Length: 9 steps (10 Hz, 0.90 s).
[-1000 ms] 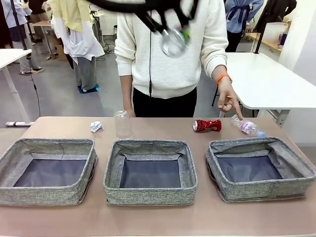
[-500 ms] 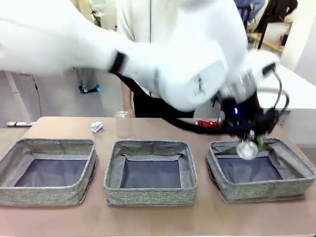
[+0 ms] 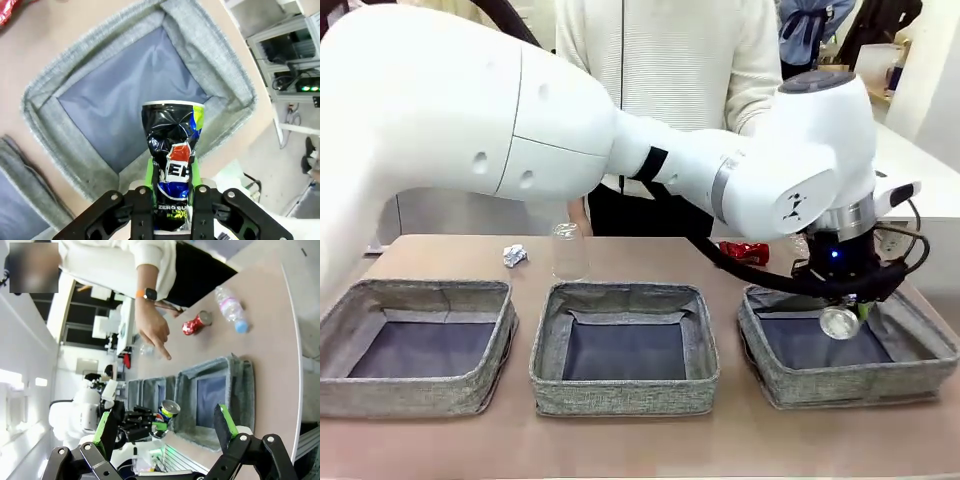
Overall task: Sort the waste into the appropriate baskets.
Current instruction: Place the picked waste into the Fabric basket indicated by the person.
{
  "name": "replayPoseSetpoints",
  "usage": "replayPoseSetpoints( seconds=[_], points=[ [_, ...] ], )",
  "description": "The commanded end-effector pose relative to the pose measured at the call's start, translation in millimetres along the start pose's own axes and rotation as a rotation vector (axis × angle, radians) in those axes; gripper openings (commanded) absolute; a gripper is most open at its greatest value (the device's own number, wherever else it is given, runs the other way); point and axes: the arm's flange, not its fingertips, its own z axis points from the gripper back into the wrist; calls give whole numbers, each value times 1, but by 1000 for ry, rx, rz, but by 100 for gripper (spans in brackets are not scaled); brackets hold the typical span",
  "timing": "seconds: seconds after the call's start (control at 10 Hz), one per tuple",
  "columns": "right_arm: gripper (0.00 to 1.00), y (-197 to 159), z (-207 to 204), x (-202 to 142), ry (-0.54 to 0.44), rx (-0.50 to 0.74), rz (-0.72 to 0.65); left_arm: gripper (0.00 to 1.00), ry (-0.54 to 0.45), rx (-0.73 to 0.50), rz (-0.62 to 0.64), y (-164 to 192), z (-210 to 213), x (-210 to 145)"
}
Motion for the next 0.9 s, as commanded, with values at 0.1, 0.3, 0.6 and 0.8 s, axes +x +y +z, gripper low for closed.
replayPoseSetpoints(
  seconds=[0.1,0.3,0.6,0.8],
  points=[
    [100,0,2,-7,-10,-20,6,29,-9,34,2,-10,1,10],
    [100,0,2,-7,-10,-20,6,29,-24,31,6,-9,4,11],
    [100,0,2,-7,-10,-20,6,100,-36,34,-1,-9,5,10],
    [100,0,2,-7,-10,-20,6,100,-43,35,4,-8,7,10]
  ],
)
